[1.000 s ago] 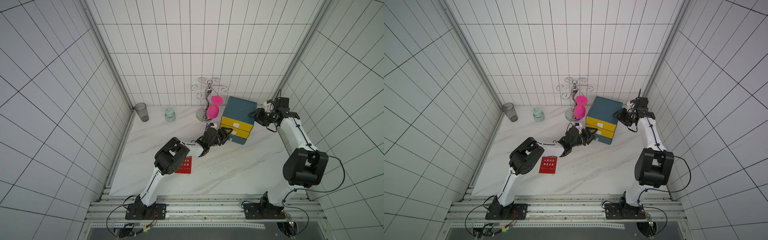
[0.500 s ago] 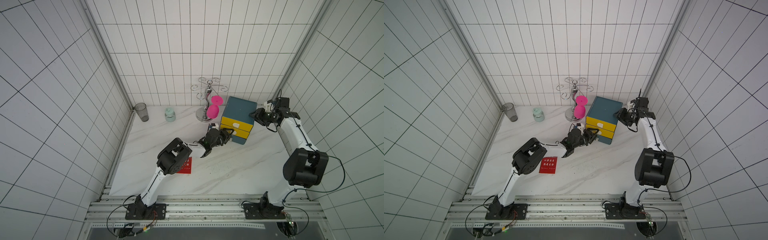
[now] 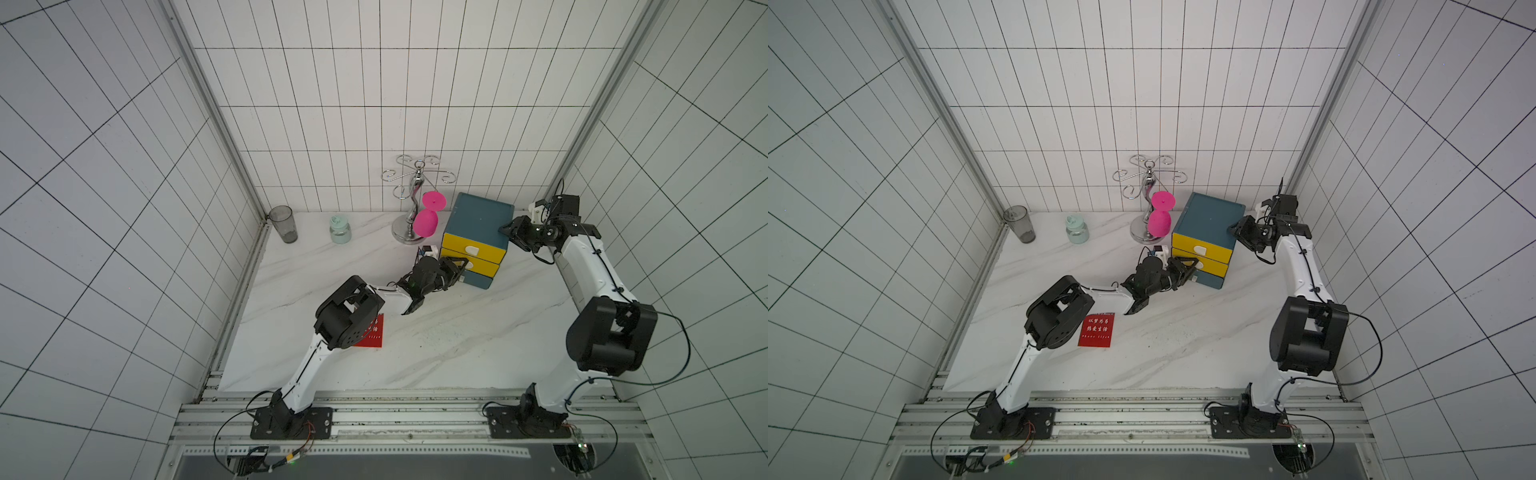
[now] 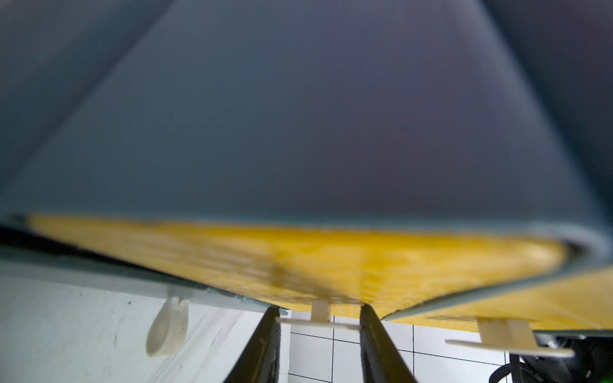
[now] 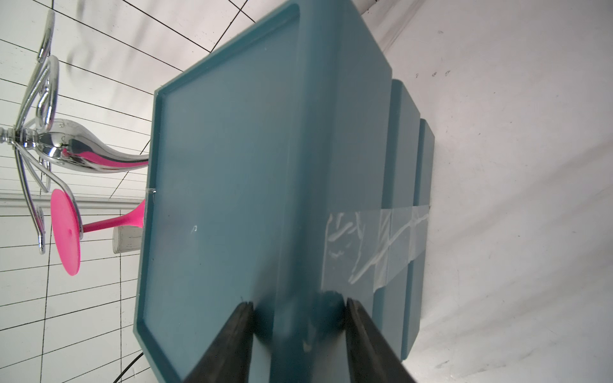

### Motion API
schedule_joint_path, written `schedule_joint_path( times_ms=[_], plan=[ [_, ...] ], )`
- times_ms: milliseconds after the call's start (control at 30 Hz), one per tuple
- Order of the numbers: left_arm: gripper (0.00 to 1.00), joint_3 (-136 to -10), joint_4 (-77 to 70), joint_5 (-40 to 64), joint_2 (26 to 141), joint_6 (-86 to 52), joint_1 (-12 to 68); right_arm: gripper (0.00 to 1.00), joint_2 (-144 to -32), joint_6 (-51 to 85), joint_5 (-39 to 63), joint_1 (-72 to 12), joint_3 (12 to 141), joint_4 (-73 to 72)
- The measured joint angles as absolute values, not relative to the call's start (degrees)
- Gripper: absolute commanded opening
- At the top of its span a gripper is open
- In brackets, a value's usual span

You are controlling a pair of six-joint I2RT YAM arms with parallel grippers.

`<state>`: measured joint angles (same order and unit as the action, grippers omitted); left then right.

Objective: Take the postcards out of the drawer
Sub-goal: Open the drawer in the storage box.

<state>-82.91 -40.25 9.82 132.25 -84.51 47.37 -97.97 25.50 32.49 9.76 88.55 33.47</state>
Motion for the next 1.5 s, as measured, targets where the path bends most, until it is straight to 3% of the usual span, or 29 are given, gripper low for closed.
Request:
schedule_joint_path(
  times_ms=[1000,1500],
  plan=[
    [0.40,-60.4,-49.4,8.3,120.2,-88.4,51.2,0.44,-98.3,25.5,32.9,9.7,88.6,32.6],
    [0.65,-60.9,-52.3,4.7,120.3,-88.8,51.6,0.44,-98.3,25.5,32.9,9.7,88.6,32.6]
  ],
)
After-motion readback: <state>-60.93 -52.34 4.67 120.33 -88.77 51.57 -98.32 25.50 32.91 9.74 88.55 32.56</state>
